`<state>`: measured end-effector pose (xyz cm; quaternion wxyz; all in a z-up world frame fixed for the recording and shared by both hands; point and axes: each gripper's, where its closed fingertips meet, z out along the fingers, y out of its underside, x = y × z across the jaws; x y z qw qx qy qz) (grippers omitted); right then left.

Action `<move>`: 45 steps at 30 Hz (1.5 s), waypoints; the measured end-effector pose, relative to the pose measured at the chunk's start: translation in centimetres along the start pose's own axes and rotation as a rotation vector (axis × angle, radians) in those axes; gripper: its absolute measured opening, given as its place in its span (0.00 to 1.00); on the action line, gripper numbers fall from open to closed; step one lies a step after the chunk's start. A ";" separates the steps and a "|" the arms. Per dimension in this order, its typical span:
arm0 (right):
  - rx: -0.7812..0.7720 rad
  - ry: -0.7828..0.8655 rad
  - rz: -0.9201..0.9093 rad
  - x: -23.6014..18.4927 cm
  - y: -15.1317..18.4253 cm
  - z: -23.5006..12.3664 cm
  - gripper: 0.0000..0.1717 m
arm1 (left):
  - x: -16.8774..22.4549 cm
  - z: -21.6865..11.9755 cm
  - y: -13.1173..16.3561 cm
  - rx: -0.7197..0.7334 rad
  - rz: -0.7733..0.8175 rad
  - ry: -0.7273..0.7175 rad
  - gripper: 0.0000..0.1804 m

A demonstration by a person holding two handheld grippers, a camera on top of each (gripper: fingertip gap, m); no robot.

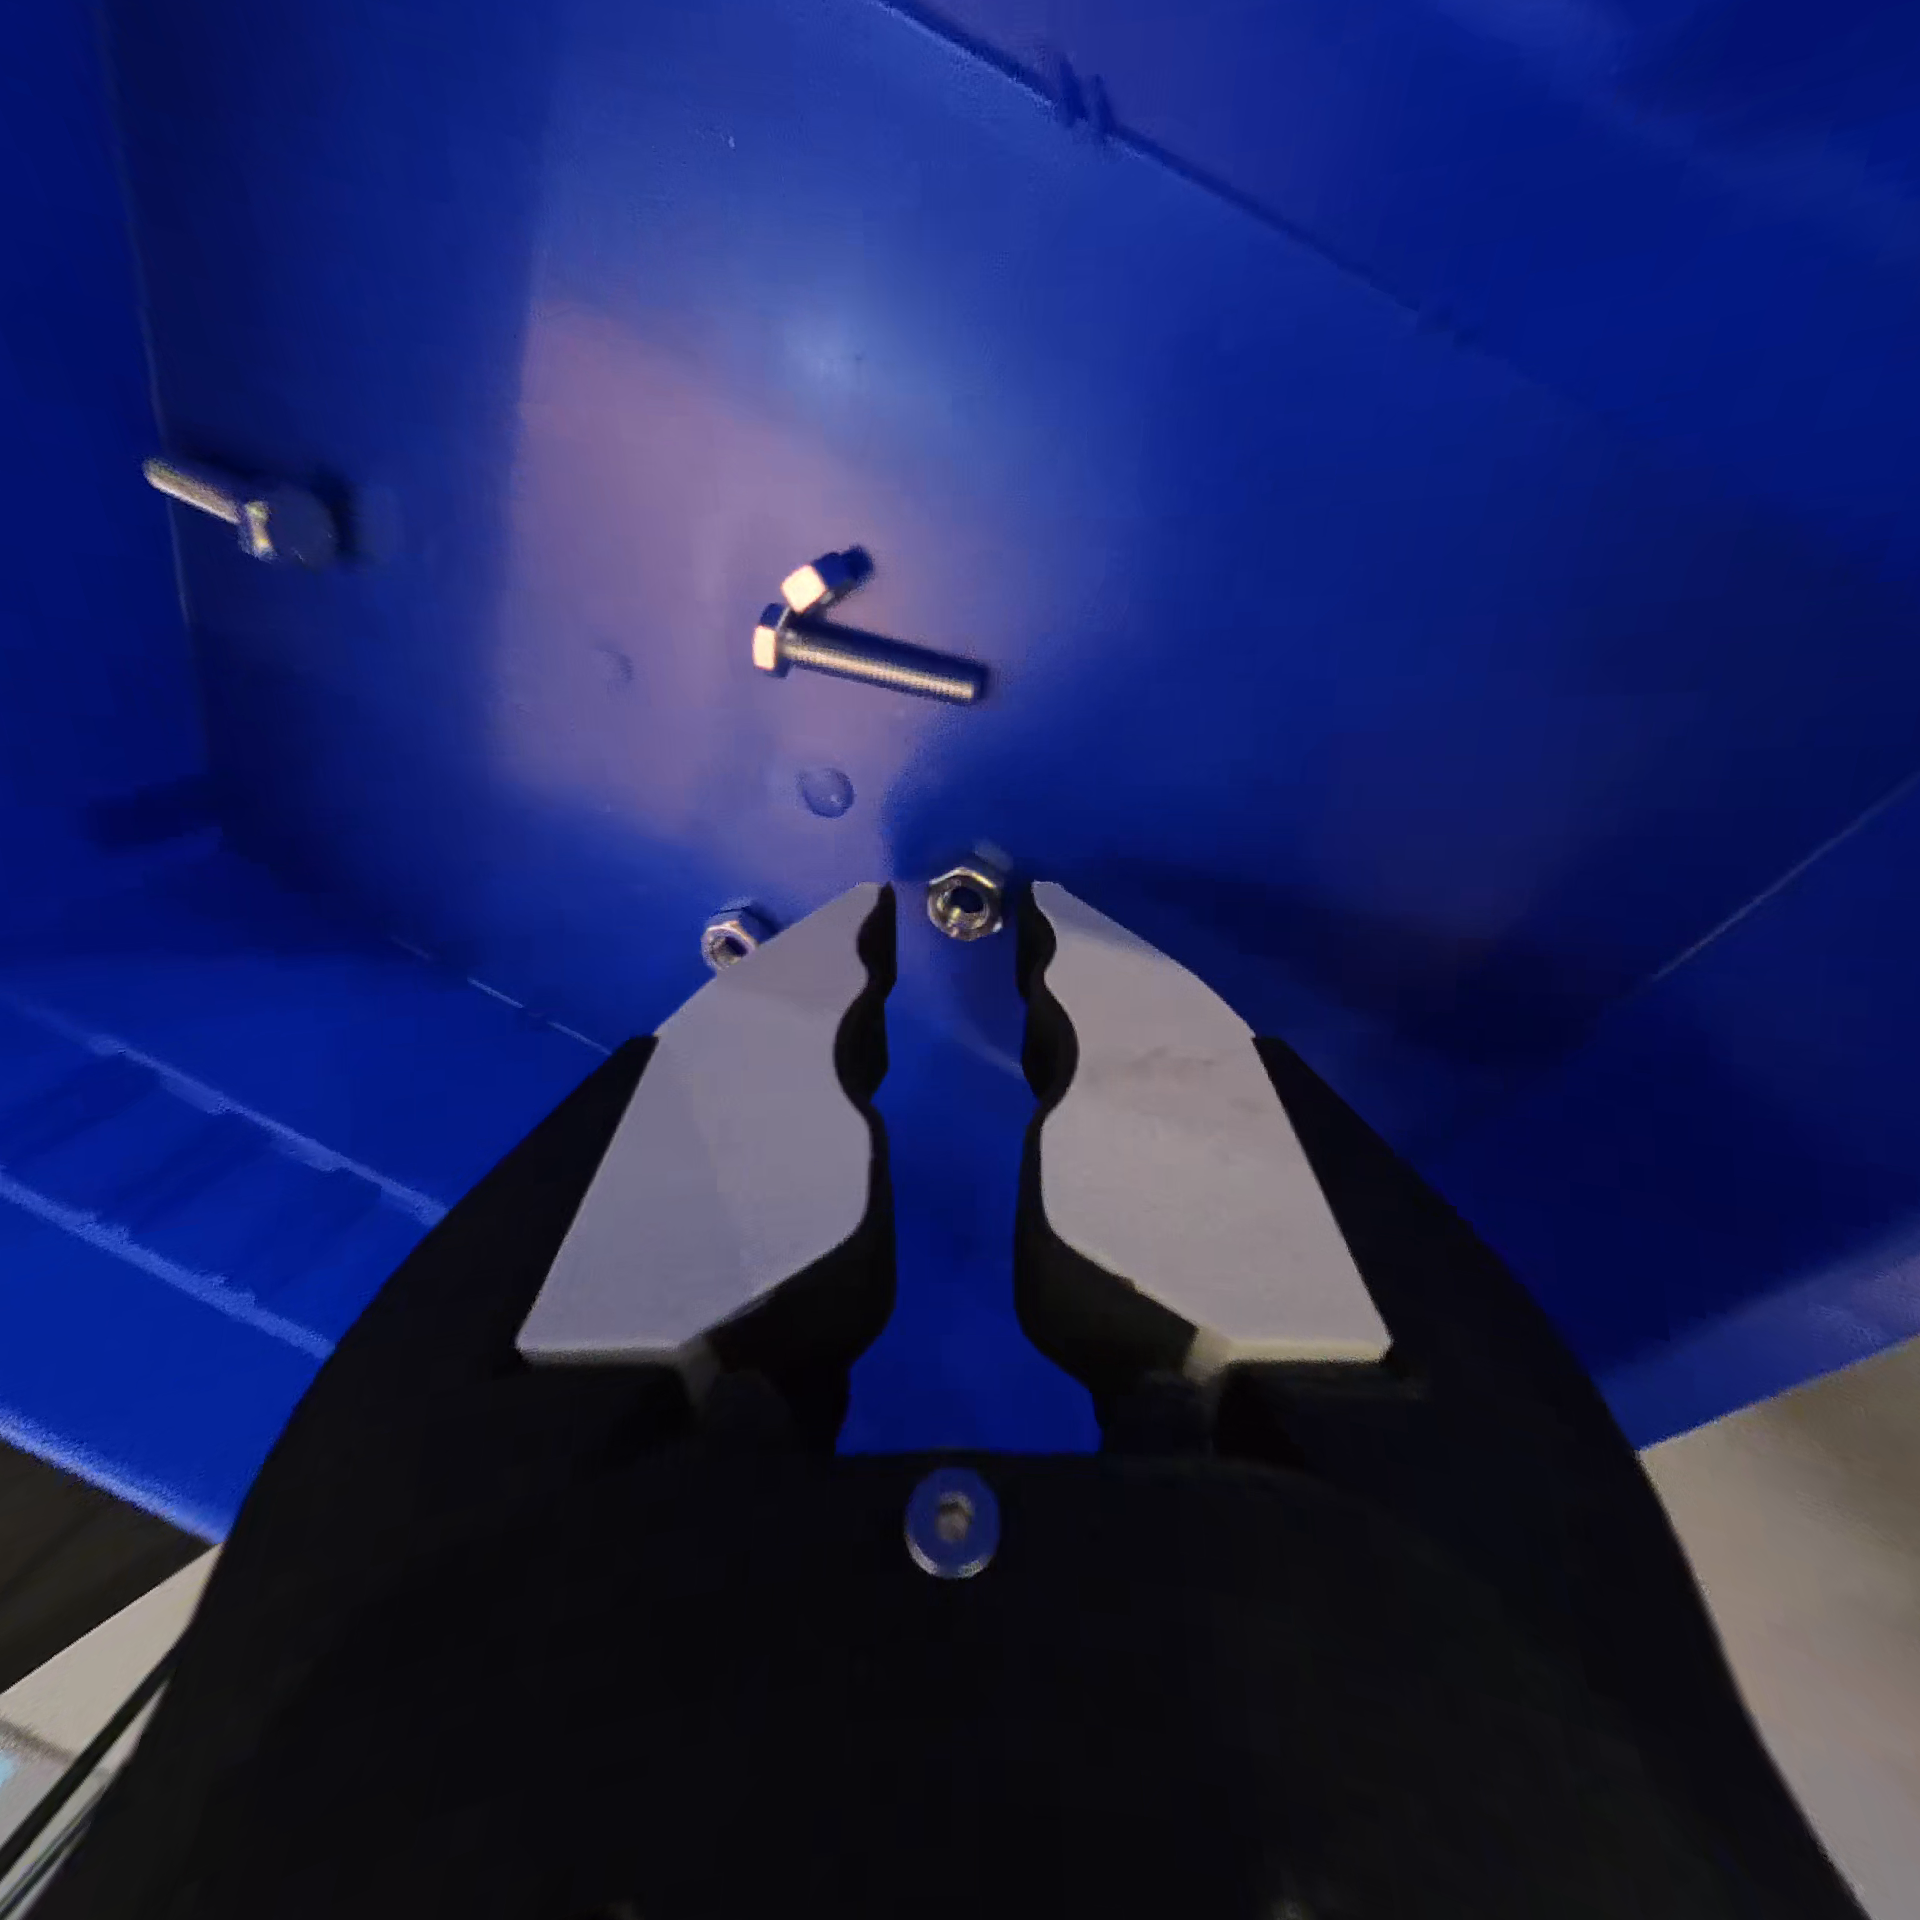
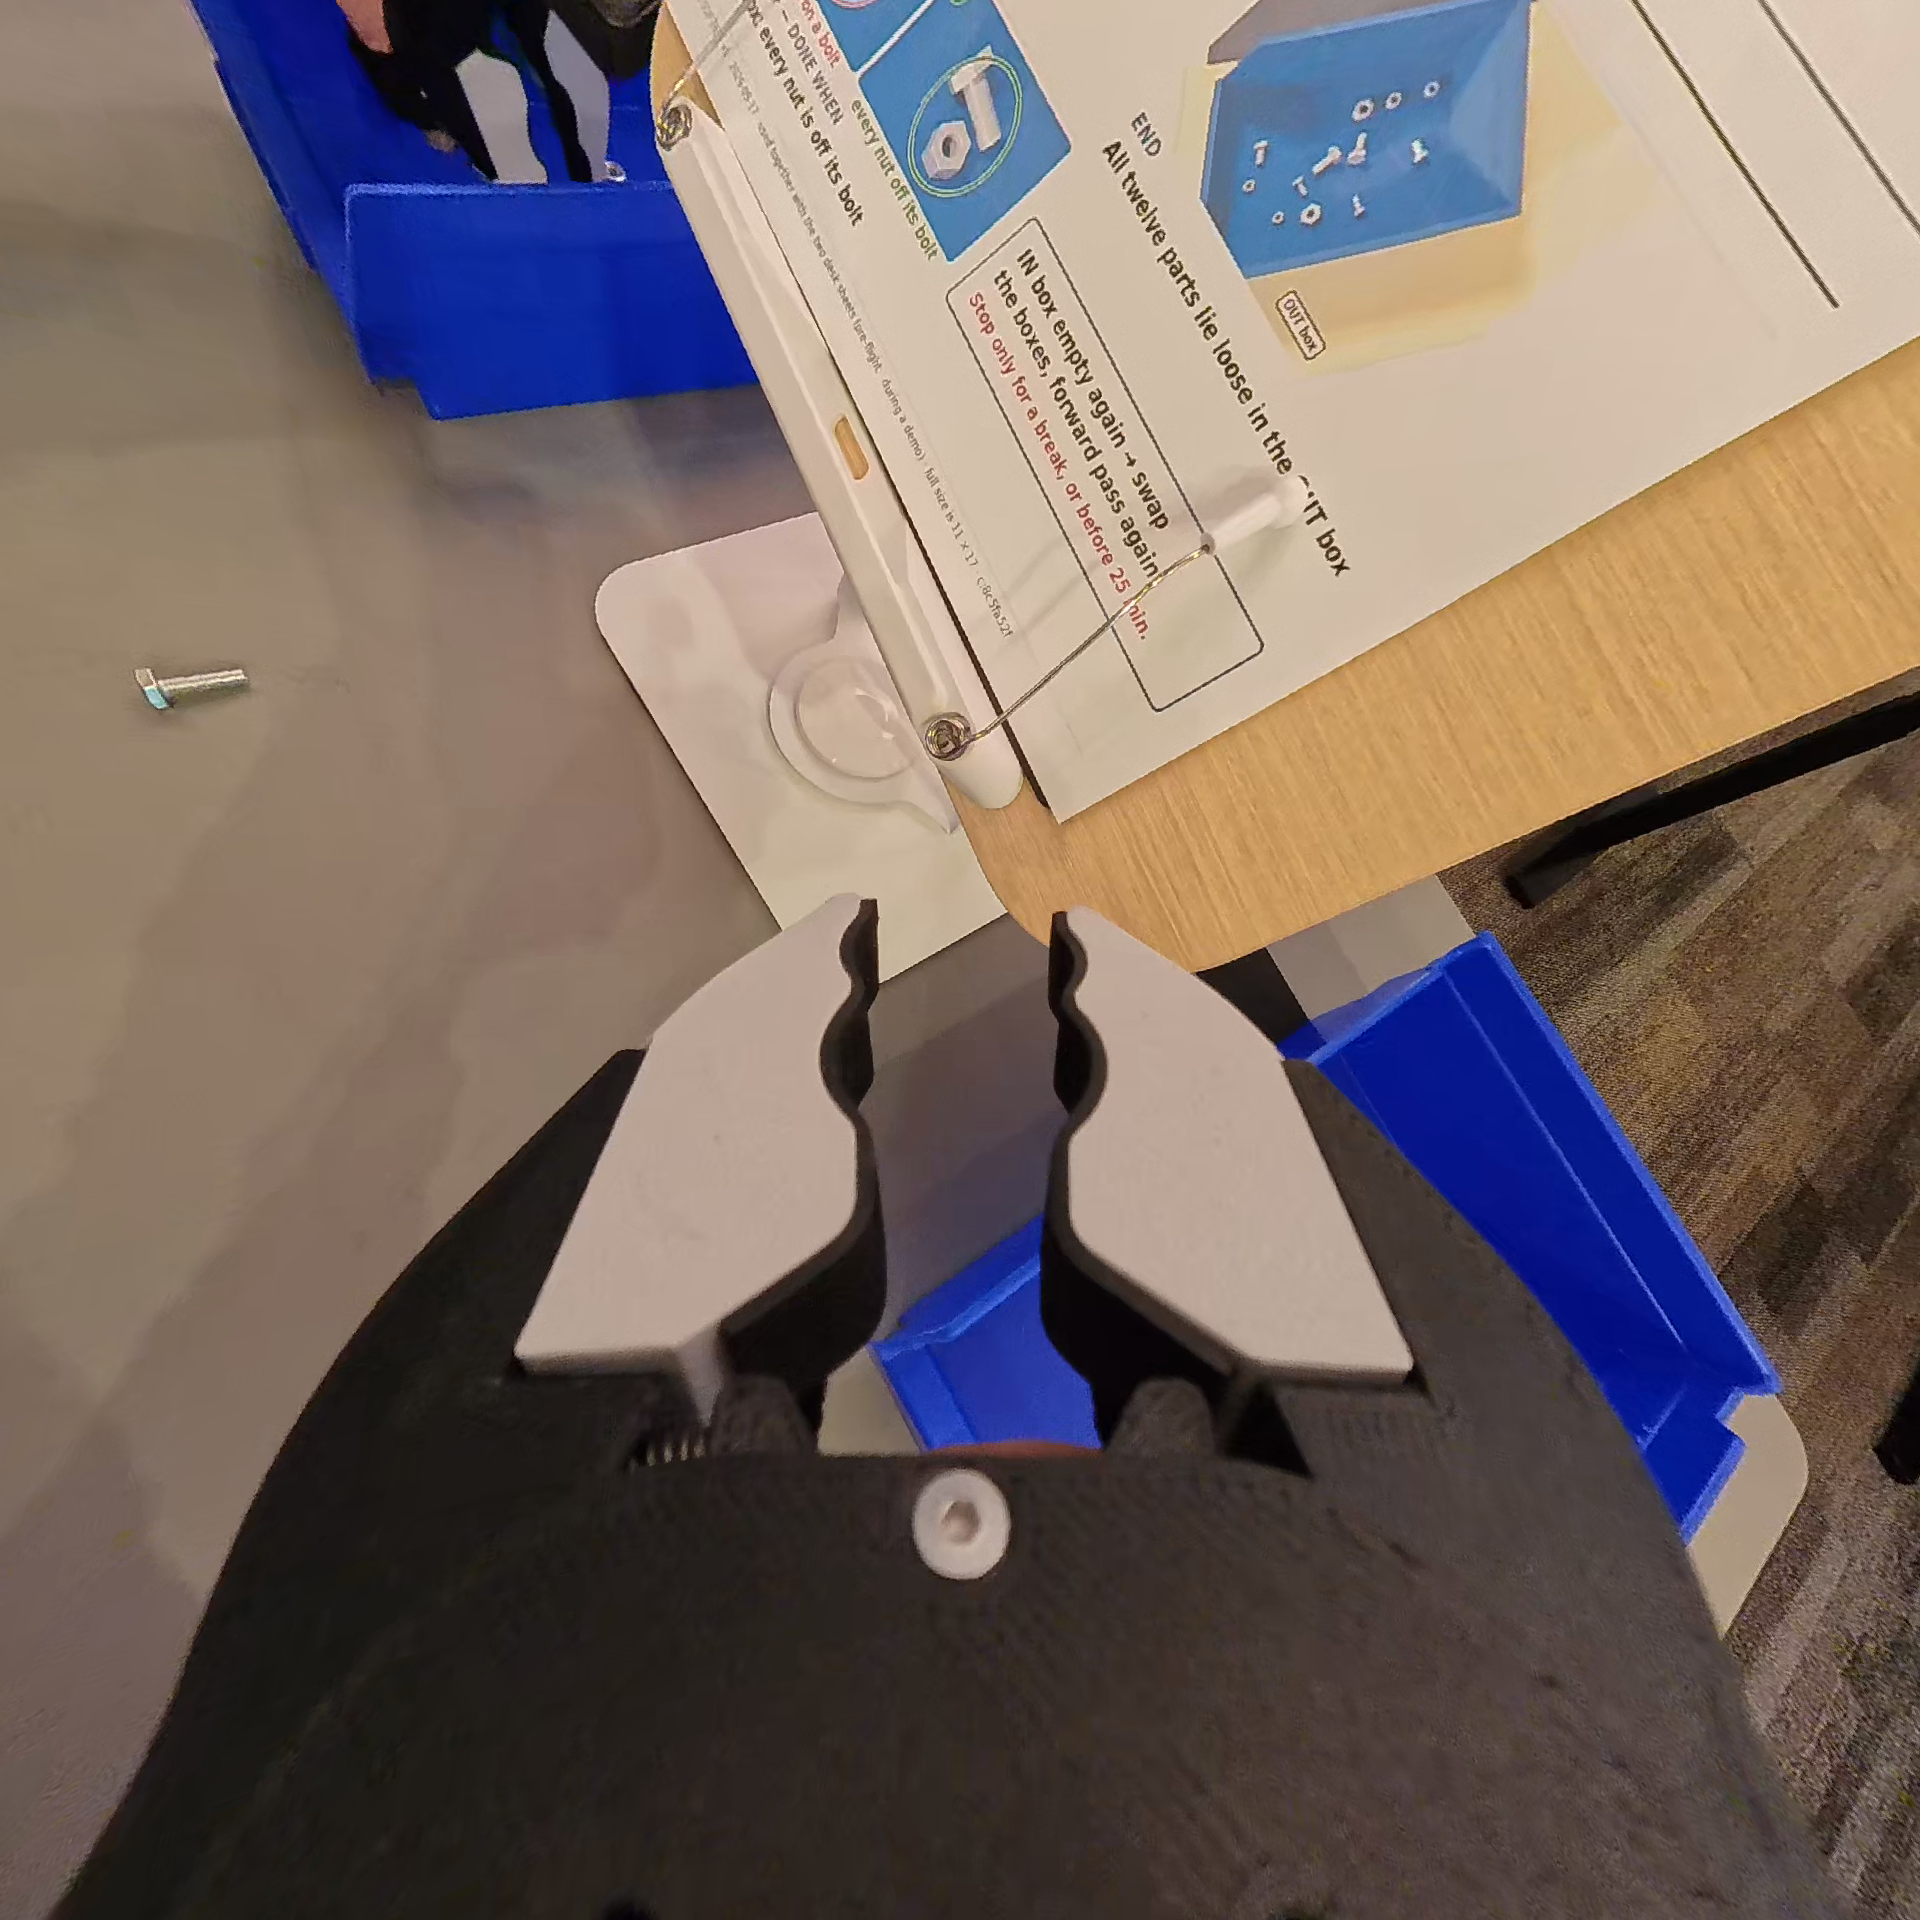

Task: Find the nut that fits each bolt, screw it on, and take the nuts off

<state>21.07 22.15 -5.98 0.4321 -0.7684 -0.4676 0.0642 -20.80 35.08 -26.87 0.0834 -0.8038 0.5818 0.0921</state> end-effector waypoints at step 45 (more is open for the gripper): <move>0.039 -0.176 -0.143 -7.0 -3.2 1.4 0.18 | 30.7 -8.7 -13.9 0.387 0.317 0.254 0.07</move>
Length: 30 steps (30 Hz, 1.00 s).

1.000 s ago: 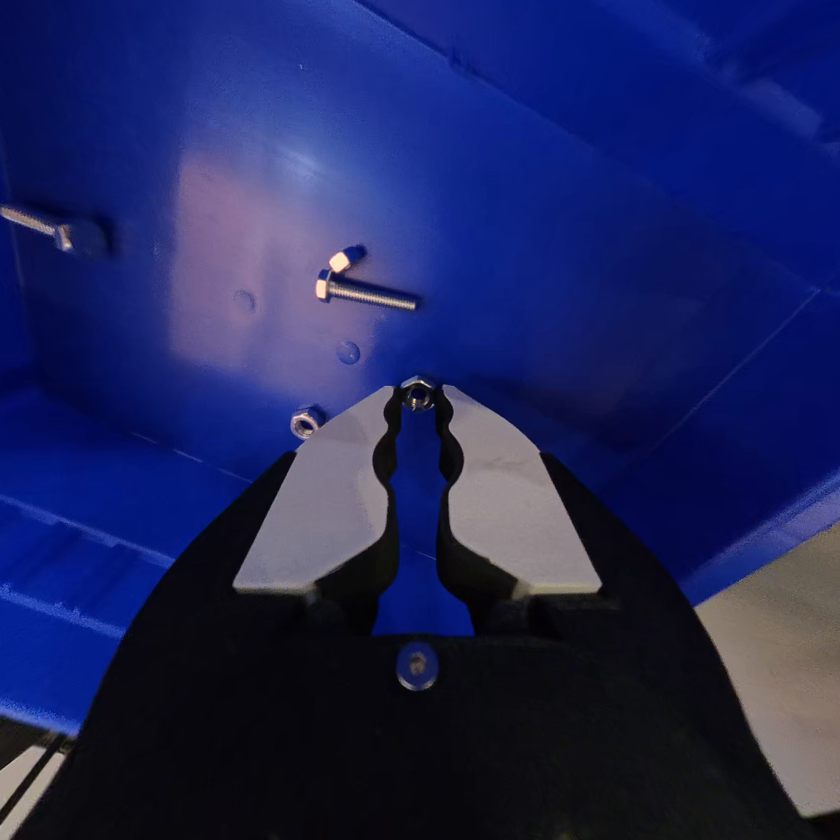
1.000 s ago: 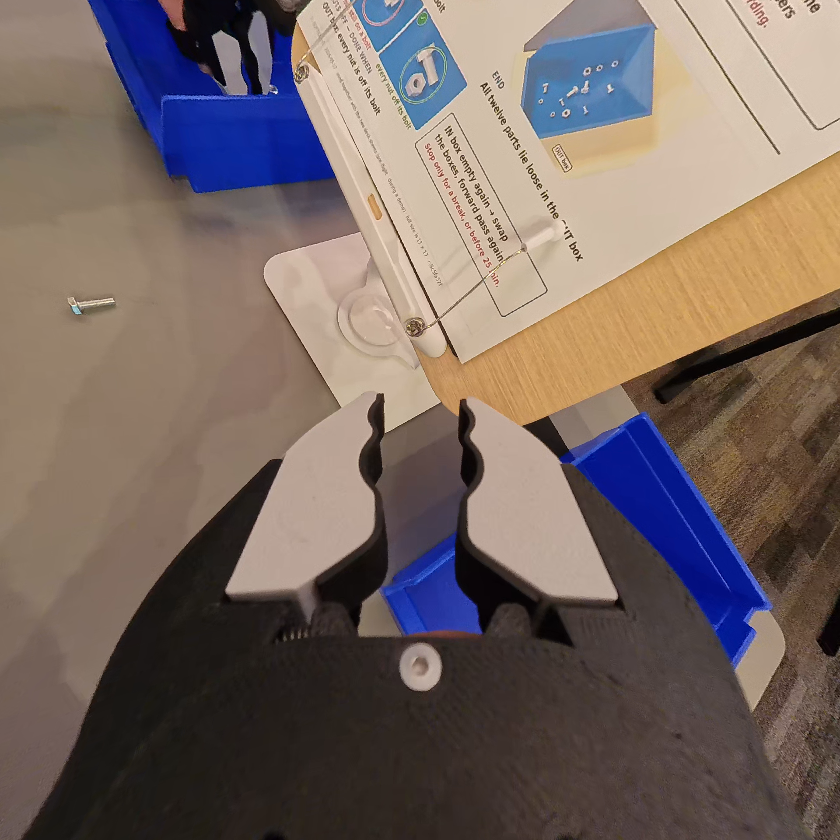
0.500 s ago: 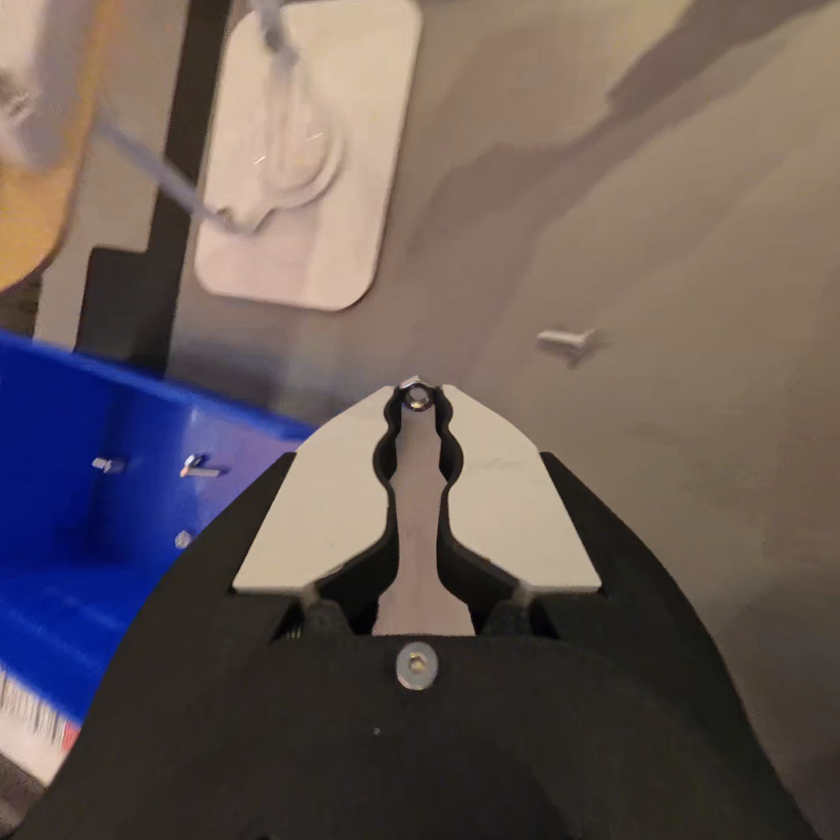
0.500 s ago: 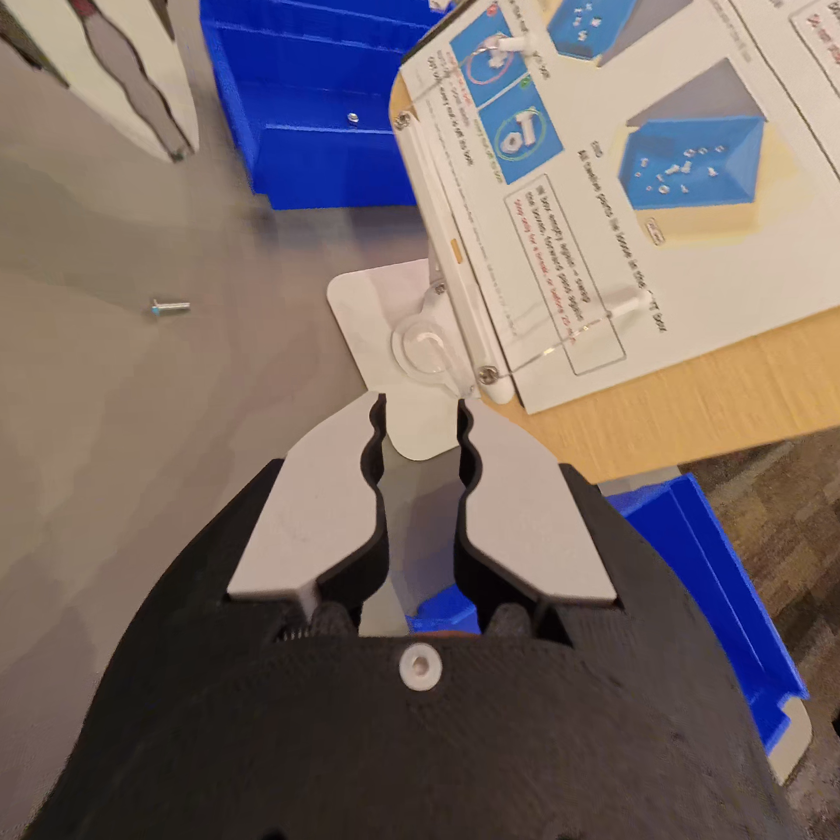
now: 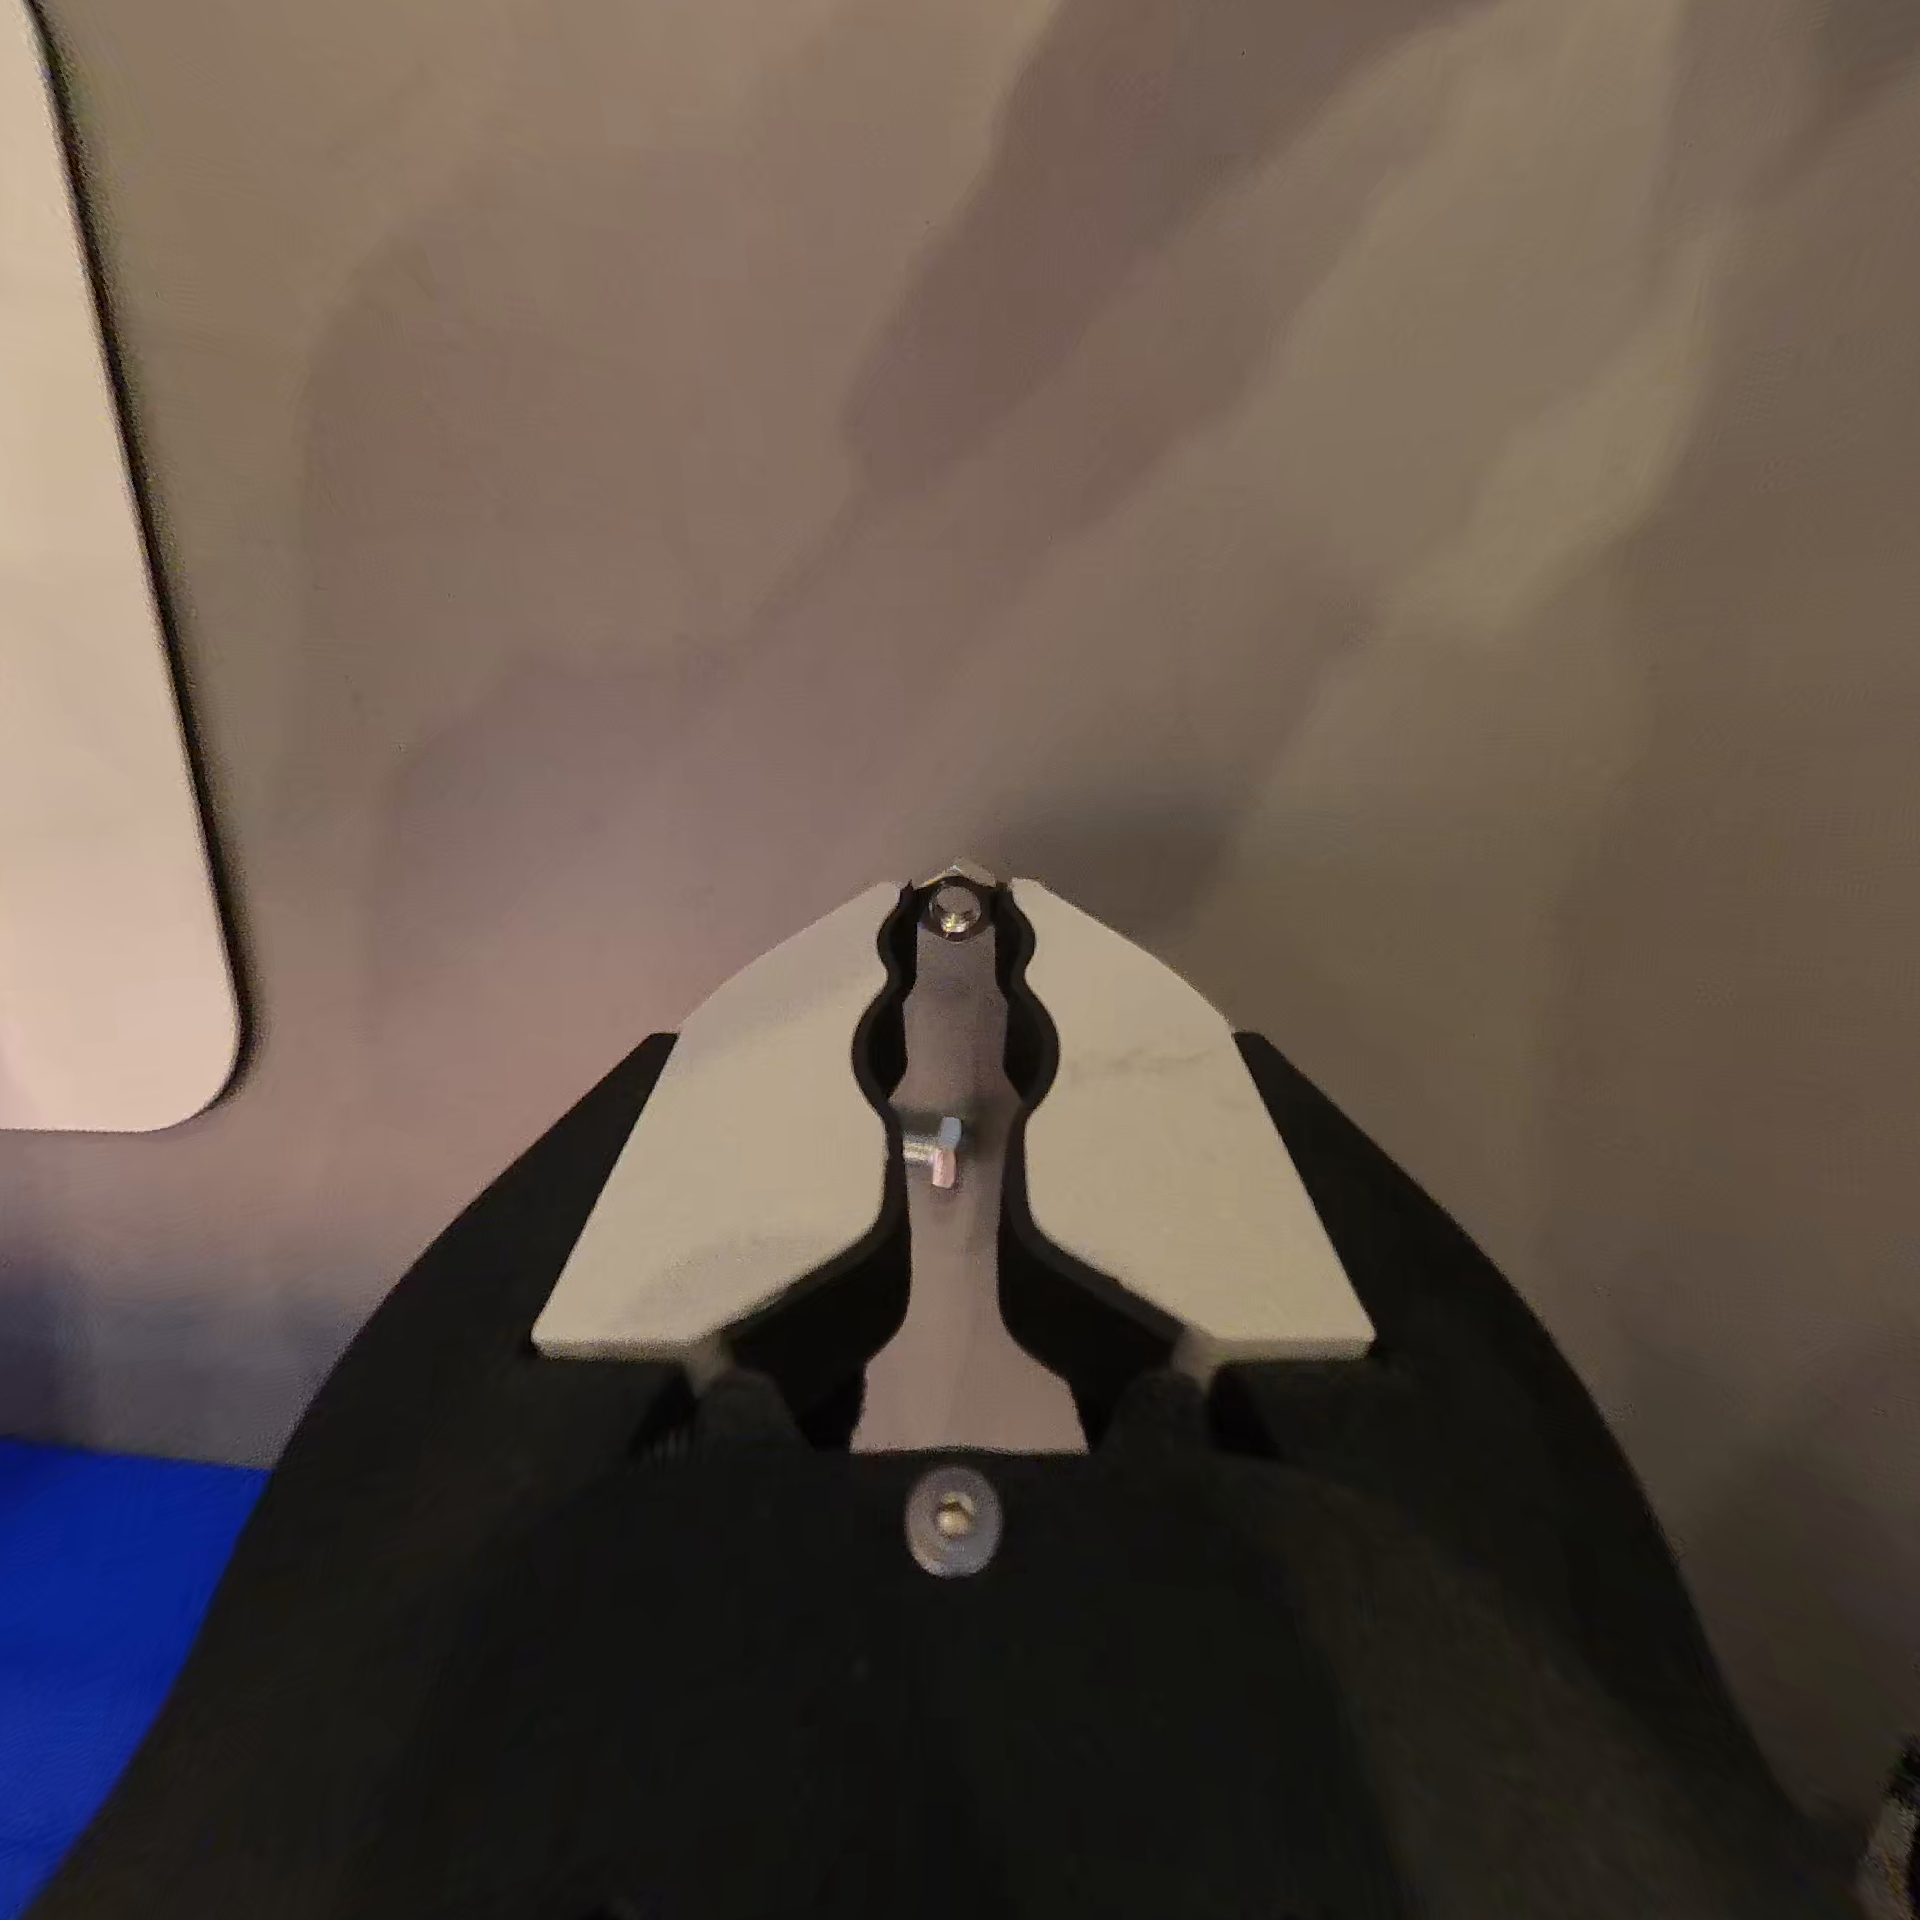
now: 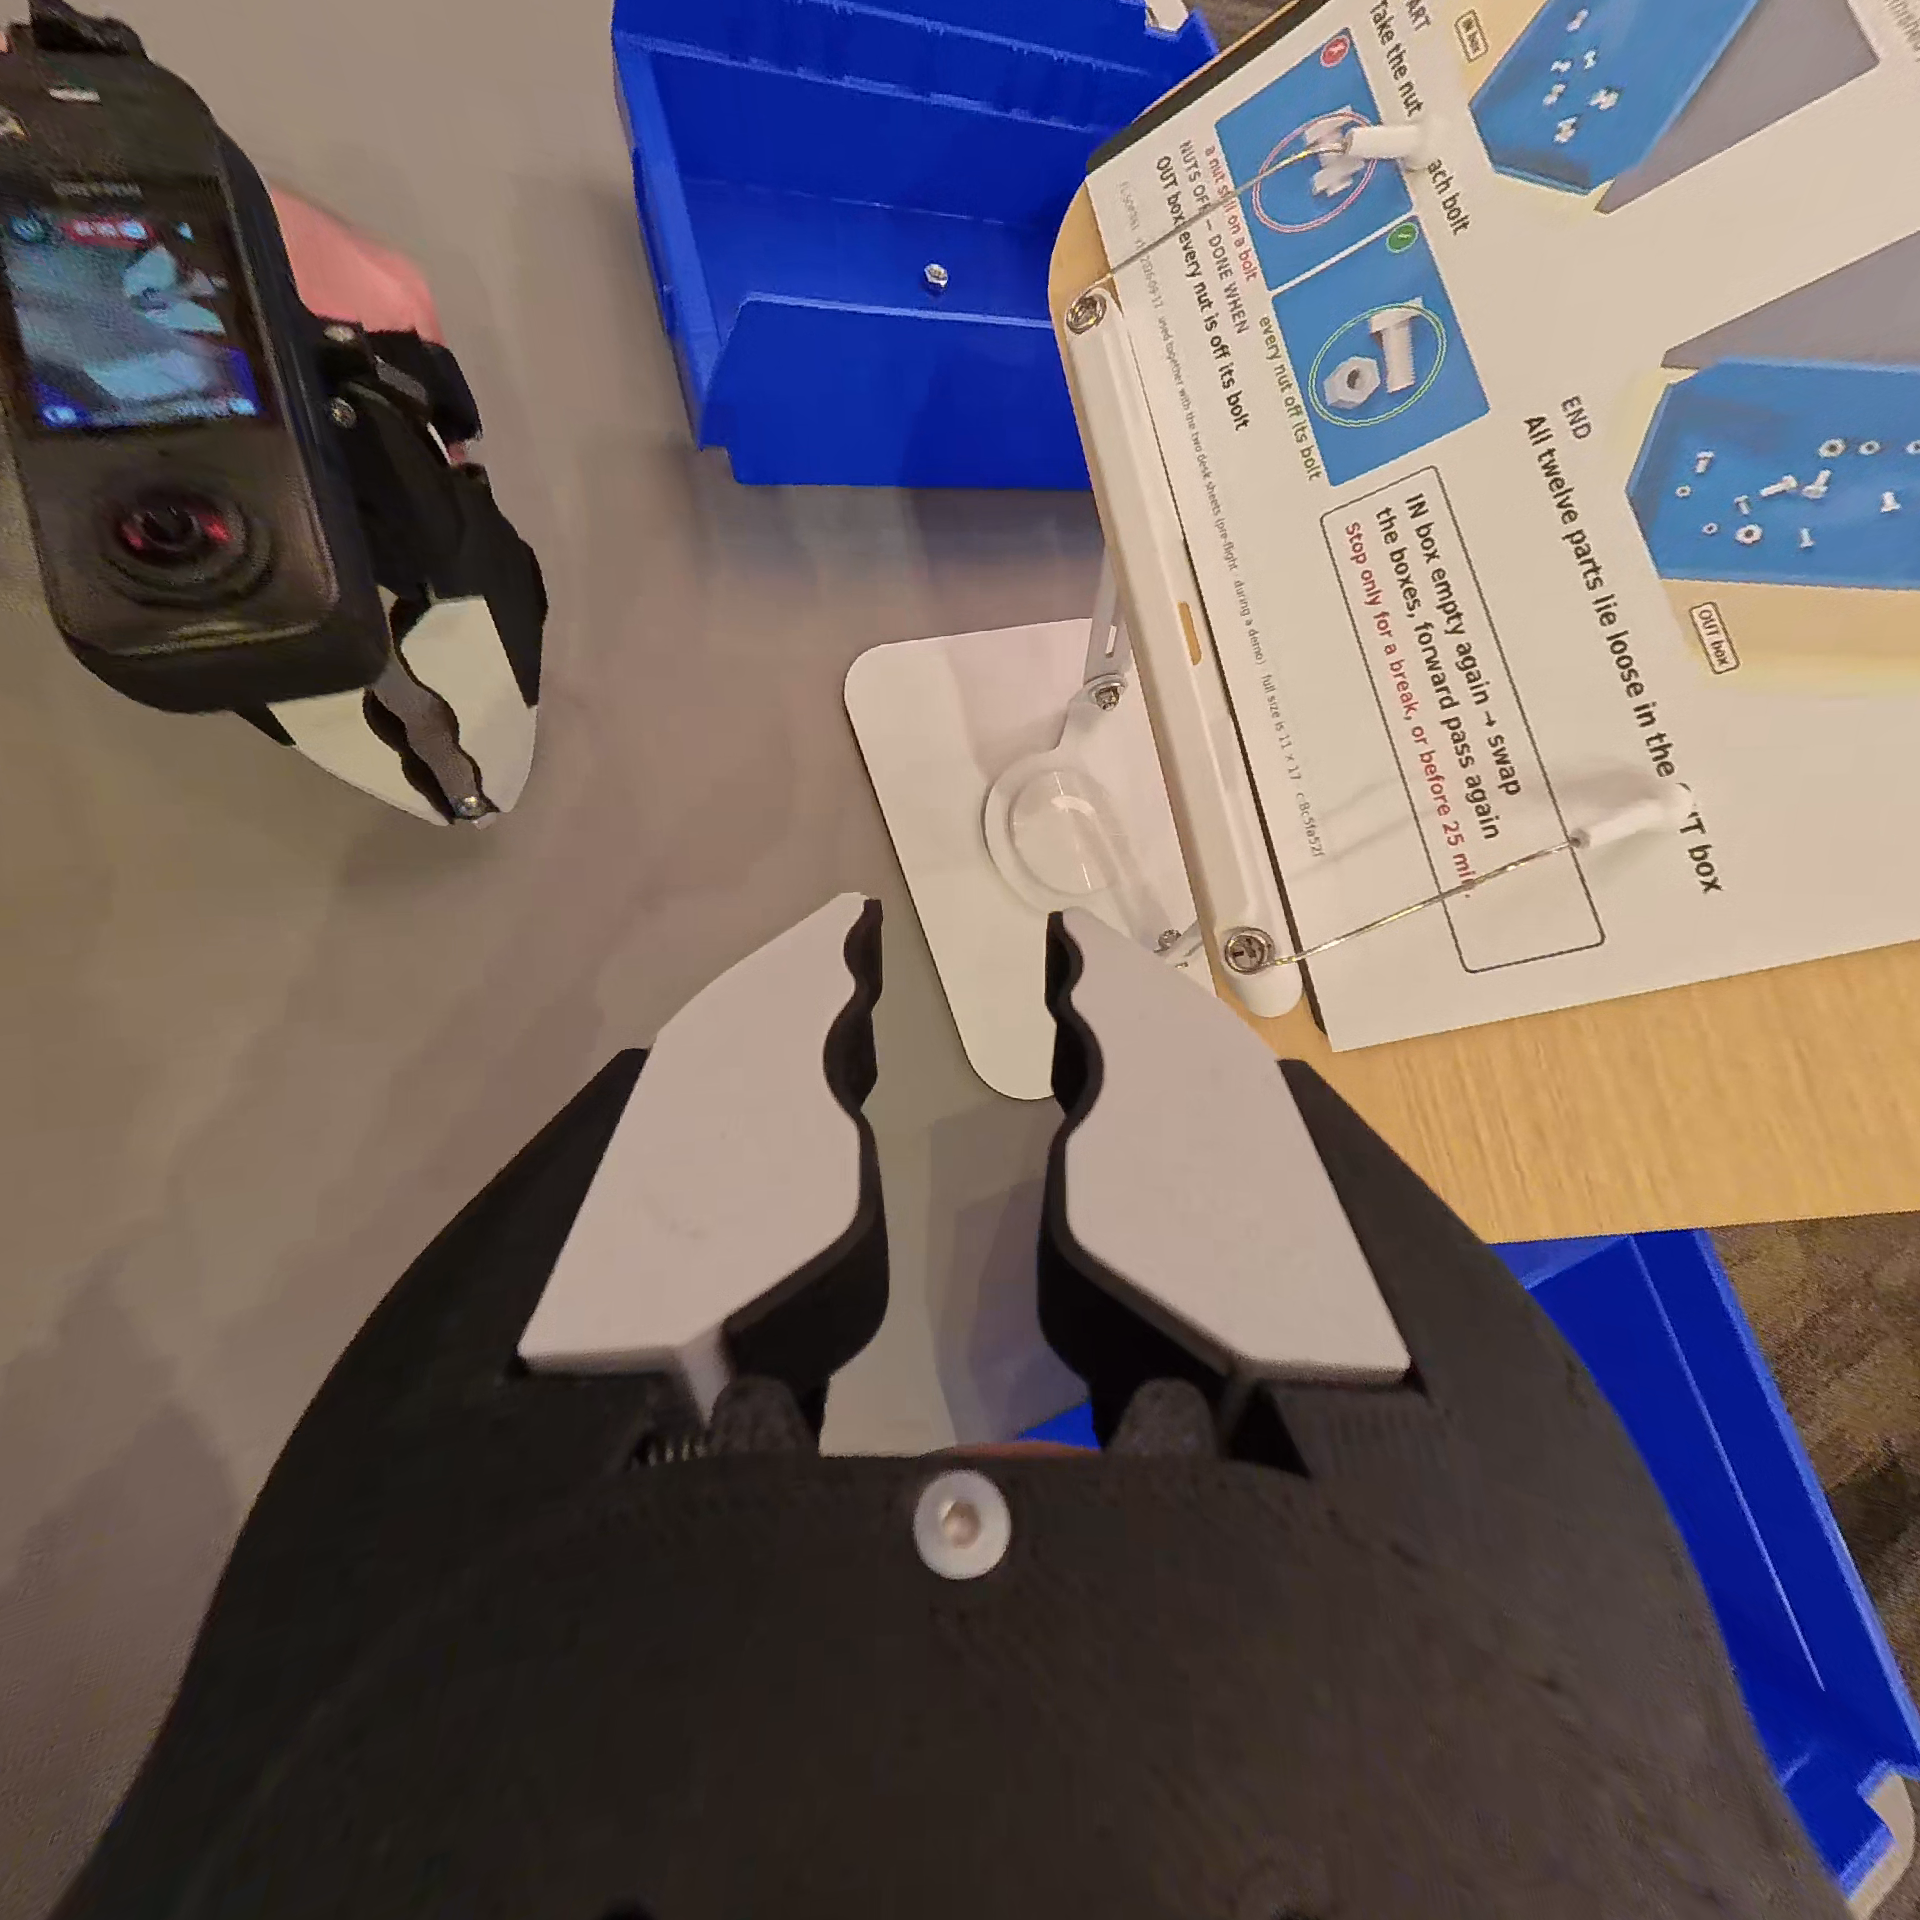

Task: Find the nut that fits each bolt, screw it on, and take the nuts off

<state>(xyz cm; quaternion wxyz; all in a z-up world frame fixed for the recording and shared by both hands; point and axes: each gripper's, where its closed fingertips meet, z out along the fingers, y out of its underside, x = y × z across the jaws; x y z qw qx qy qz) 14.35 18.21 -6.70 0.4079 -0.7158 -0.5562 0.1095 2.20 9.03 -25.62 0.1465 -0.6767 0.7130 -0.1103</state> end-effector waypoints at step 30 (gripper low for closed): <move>0.004 0.011 -0.011 0.0 -0.2 -0.5 0.18 | -0.7 -1.2 5.2 0.051 -0.535 -0.242 0.15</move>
